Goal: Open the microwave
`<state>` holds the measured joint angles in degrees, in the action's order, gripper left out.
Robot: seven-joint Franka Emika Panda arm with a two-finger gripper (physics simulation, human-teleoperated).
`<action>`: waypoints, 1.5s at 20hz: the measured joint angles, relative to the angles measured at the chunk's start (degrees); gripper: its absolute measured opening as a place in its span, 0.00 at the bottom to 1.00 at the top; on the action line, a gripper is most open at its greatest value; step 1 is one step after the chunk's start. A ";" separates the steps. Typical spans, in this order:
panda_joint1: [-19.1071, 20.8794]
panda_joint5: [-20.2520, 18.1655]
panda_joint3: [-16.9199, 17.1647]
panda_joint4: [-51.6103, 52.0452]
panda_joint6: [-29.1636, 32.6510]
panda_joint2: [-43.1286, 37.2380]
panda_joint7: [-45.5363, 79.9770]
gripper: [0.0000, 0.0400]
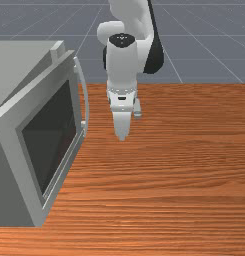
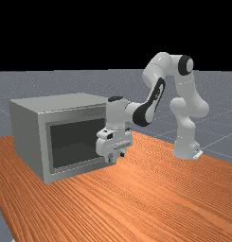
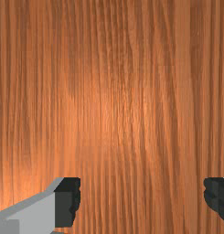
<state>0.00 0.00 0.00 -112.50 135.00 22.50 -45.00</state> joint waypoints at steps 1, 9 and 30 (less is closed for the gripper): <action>0.00 0.00 0.00 0.00 0.00 0.00 0.00 0.62; 2.25 -0.31 -1.31 -17.30 -26.26 -35.63 55.03 0.14; 13.81 -0.25 5.51 1.10 -41.41 -38.72 83.31 0.00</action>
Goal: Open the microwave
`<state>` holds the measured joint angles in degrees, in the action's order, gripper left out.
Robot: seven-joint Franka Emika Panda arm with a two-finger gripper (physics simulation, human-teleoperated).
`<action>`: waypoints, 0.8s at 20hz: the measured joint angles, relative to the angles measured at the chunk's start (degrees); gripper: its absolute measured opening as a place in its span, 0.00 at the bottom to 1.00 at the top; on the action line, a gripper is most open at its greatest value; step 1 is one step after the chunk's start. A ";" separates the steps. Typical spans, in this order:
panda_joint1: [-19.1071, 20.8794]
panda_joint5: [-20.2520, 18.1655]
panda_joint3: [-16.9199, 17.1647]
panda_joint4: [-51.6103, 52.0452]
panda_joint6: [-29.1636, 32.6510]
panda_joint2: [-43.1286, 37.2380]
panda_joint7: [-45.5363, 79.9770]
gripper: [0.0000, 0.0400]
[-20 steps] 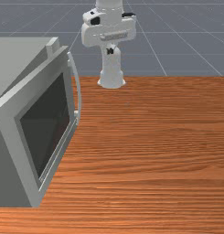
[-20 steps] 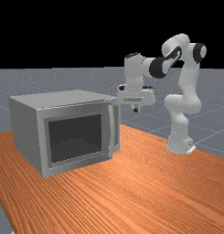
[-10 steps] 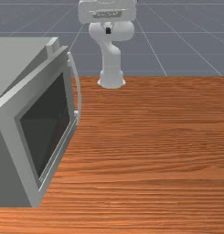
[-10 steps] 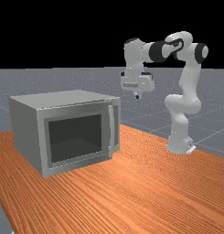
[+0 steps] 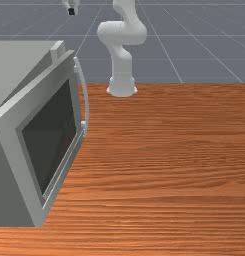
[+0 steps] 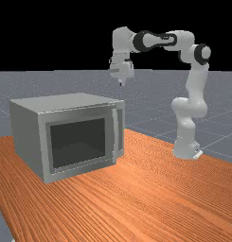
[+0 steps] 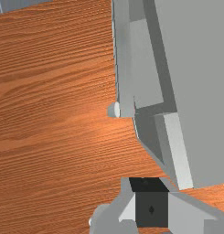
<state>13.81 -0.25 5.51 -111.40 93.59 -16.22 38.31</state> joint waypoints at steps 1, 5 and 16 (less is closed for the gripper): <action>0.54 0.14 0.60 1.23 0.10 0.72 -0.05 0.00; 1.75 0.68 1.69 5.12 0.64 4.23 0.33 0.00; 1.41 2.61 1.12 5.54 6.27 14.56 2.12 0.00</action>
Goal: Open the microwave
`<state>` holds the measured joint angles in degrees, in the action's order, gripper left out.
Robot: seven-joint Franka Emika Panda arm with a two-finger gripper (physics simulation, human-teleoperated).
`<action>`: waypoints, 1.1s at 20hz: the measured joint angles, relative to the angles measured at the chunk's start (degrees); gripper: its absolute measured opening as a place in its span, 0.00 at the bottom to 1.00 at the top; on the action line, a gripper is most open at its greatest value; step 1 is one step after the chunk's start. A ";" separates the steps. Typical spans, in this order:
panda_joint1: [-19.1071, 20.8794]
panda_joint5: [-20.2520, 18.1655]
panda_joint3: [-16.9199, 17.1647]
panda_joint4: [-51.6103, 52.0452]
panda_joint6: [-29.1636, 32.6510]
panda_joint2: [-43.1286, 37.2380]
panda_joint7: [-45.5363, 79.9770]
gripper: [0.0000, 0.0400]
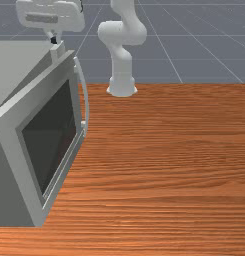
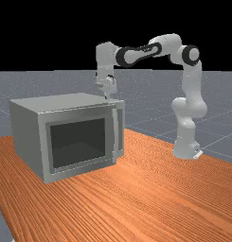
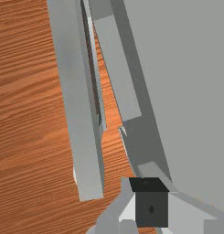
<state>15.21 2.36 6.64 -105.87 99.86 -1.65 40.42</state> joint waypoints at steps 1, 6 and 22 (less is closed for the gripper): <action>0.01 0.08 0.00 -0.12 0.38 0.29 0.08 0.00; 0.08 0.75 0.06 -0.19 2.37 4.09 1.08 0.00; 2.60 1.75 -13.07 0.58 5.13 5.32 7.92 0.00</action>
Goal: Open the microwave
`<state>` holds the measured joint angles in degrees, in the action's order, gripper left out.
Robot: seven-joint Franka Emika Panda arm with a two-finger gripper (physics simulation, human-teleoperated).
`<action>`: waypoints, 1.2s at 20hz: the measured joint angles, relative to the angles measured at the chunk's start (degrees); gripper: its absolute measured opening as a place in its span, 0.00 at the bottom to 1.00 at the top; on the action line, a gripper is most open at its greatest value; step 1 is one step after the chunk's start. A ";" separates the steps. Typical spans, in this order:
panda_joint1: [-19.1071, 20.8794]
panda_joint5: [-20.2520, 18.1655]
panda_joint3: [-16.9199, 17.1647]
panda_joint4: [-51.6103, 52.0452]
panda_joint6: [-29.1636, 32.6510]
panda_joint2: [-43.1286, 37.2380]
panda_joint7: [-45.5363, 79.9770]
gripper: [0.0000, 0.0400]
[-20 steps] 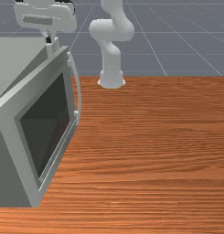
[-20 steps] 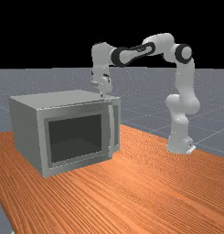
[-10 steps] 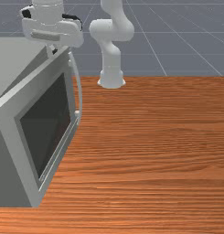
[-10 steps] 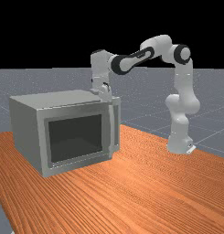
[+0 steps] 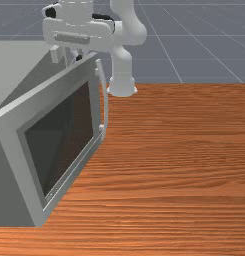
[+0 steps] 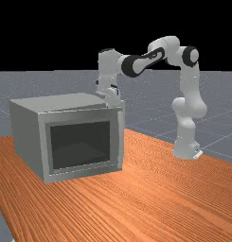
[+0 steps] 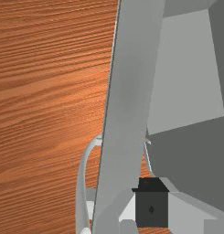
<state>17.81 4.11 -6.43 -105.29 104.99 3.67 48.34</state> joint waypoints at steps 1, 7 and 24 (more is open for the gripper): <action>0.01 0.04 -1.16 0.30 0.04 0.27 0.48 0.00; -3.50 1.08 -6.79 8.97 -1.99 7.08 2.00 0.00; -11.19 4.63 -5.57 57.41 -17.22 39.33 2.38 0.20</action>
<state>6.62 8.75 -12.01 -47.88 87.77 43.00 50.73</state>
